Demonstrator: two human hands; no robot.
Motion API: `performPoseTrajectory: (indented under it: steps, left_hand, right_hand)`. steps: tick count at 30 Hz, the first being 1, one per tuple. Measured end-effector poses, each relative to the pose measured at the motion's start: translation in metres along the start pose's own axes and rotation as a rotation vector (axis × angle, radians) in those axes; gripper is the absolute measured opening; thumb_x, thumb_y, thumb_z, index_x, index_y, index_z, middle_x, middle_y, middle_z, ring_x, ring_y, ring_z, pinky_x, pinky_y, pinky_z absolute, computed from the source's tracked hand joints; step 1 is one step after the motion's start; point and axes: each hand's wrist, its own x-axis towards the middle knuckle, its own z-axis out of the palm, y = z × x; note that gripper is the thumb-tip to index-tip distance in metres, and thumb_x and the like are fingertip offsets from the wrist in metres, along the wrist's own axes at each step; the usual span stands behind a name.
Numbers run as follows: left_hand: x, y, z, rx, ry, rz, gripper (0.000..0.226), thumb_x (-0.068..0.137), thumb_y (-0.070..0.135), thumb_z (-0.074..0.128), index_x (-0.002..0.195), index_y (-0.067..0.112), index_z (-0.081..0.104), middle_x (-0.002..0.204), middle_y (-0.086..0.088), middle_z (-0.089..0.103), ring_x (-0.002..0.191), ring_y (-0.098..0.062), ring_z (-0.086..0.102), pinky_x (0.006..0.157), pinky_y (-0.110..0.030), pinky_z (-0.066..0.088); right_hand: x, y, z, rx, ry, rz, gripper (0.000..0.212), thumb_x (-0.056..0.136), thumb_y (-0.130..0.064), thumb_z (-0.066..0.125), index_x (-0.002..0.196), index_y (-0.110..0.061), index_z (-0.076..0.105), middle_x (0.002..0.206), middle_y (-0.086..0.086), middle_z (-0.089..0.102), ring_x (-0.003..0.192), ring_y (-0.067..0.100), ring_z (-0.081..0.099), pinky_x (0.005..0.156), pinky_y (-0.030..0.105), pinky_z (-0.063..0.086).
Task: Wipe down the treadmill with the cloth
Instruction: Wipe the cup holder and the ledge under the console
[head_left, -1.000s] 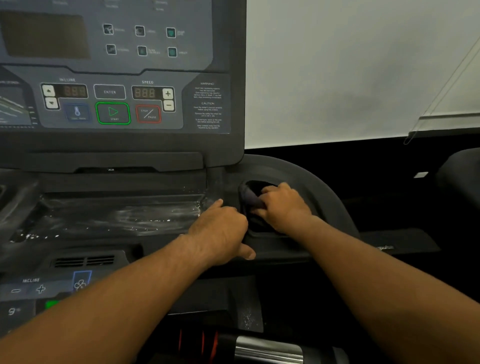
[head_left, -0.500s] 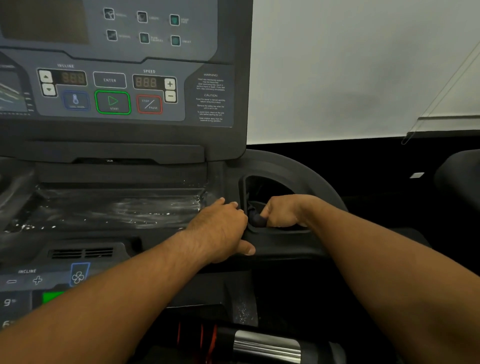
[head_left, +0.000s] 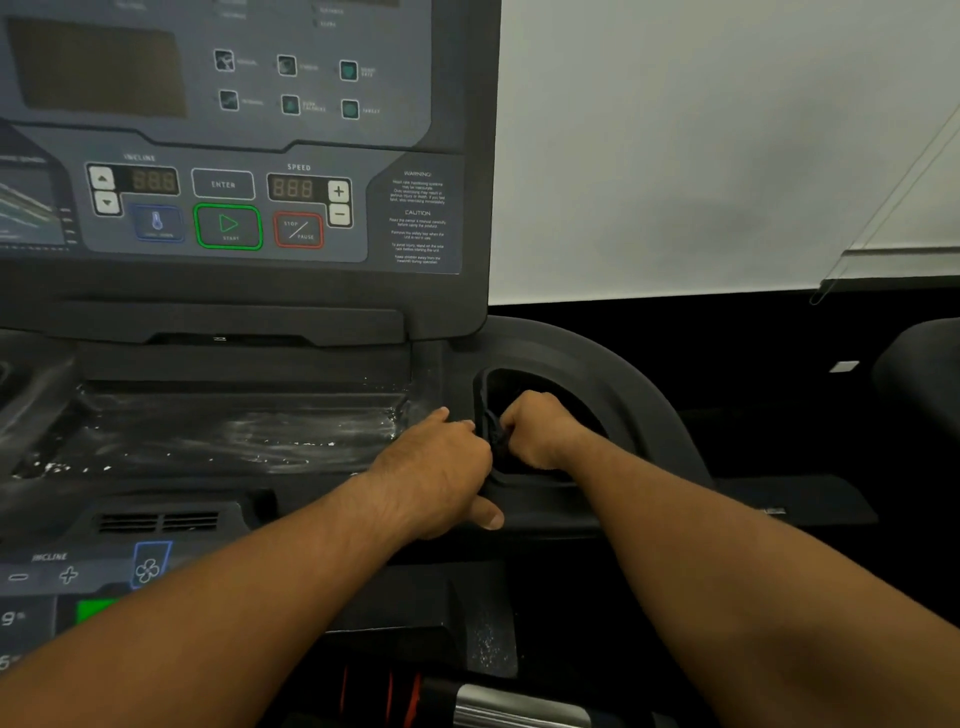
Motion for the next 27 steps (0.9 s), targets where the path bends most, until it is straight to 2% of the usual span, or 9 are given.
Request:
performPoseTrajectory:
  steps: [3, 5, 8, 10, 12, 14, 17, 21, 27]
  left_hand:
    - [0.0, 0.003, -0.001, 0.008, -0.008, -0.01, 0.071, 0.085, 0.067, 0.049, 0.127, 0.01, 0.059, 0.134, -0.005, 0.057, 0.13, -0.018, 0.045, 0.12, -0.04, 0.019]
    - [-0.003, 0.004, 0.0, 0.007, 0.007, -0.017, 0.072, 0.086, 0.067, 0.049, 0.13, 0.01, 0.056, 0.136, -0.005, 0.055, 0.129, -0.018, 0.046, 0.119, -0.04, 0.021]
    - [-0.008, 0.004, 0.002, -0.011, 0.044, -0.021, 0.071, 0.087, 0.066, 0.048, 0.132, 0.01, 0.054, 0.136, -0.004, 0.055, 0.127, -0.018, 0.047, 0.118, -0.04, 0.023]
    - [-0.009, 0.005, 0.001, -0.005, 0.044, -0.024, 0.071, 0.088, 0.066, 0.048, 0.132, 0.011, 0.054, 0.136, -0.004, 0.054, 0.128, -0.019, 0.047, 0.117, -0.04, 0.023]
    - [-0.009, 0.006, 0.0, 0.007, 0.037, -0.03, 0.071, 0.088, 0.065, 0.047, 0.133, 0.01, 0.053, 0.137, -0.005, 0.054, 0.129, -0.02, 0.046, 0.118, -0.041, 0.023]
    - [-0.009, 0.006, 0.0, 0.009, 0.044, -0.03, 0.071, 0.089, 0.065, 0.047, 0.134, 0.009, 0.053, 0.138, -0.006, 0.052, 0.129, -0.02, 0.045, 0.118, -0.041, 0.023]
    - [-0.01, 0.006, 0.002, -0.012, 0.052, -0.03, 0.071, 0.089, 0.064, 0.048, 0.134, 0.009, 0.052, 0.14, -0.006, 0.051, 0.131, -0.02, 0.043, 0.118, -0.04, 0.023]
    - [-0.009, 0.007, 0.001, 0.021, 0.051, -0.008, 0.07, 0.09, 0.063, 0.047, 0.132, 0.008, 0.054, 0.138, -0.006, 0.053, 0.131, -0.02, 0.042, 0.118, -0.04, 0.022]
    - [-0.006, 0.007, -0.001, 0.055, 0.035, -0.01, 0.068, 0.09, 0.063, 0.047, 0.13, 0.008, 0.055, 0.136, -0.008, 0.055, 0.132, -0.021, 0.041, 0.118, -0.044, 0.021]
  right_hand:
    - [0.009, -0.009, 0.01, 0.08, 0.137, 0.184, 0.018, 0.087, -0.004, 0.06, 0.082, -0.014, 0.074, 0.087, 0.005, 0.066, 0.081, 0.022, 0.062, 0.067, 0.031, 0.053]
    - [0.014, -0.014, 0.015, 0.25, 0.223, 0.364, 0.014, 0.089, -0.011, 0.062, 0.097, -0.011, 0.074, 0.098, 0.008, 0.068, 0.083, 0.023, 0.063, 0.064, 0.031, 0.051]
    - [0.018, -0.019, 0.018, 0.812, 0.332, 0.658, 0.025, 0.09, -0.011, 0.061, 0.111, 0.003, 0.063, 0.106, 0.016, 0.065, 0.093, 0.031, 0.064, 0.075, 0.036, 0.056]
    - [0.013, -0.023, 0.017, 1.222, 0.342, 0.776, 0.025, 0.091, -0.007, 0.055, 0.112, 0.007, 0.057, 0.103, 0.017, 0.064, 0.094, 0.033, 0.064, 0.08, 0.038, 0.056]
    - [0.012, -0.024, 0.015, 1.453, 0.423, 0.772, 0.013, 0.091, -0.013, 0.056, 0.093, -0.001, 0.061, 0.093, 0.016, 0.065, 0.086, 0.03, 0.064, 0.07, 0.034, 0.054]
    - [0.012, -0.029, 0.01, 1.268, 0.496, 0.652, 0.016, 0.084, -0.016, 0.067, 0.071, -0.009, 0.06, 0.081, 0.012, 0.066, 0.075, 0.026, 0.065, 0.058, 0.03, 0.051]
    - [0.015, -0.028, 0.005, 0.982, 0.499, 0.536, 0.024, 0.081, -0.016, 0.068, 0.059, -0.011, 0.058, 0.073, 0.011, 0.066, 0.068, 0.027, 0.064, 0.054, 0.03, 0.049]
    - [0.018, -0.023, 0.011, 0.718, 0.438, 0.49, 0.017, 0.083, -0.016, 0.068, 0.07, -0.007, 0.062, 0.075, 0.009, 0.062, 0.063, 0.023, 0.056, 0.048, 0.024, 0.036]
    - [0.022, -0.022, 0.013, 0.648, 0.359, 0.582, 0.023, 0.082, -0.022, 0.075, 0.084, -0.004, 0.061, 0.087, 0.012, 0.063, 0.084, 0.031, 0.065, 0.064, 0.034, 0.051]
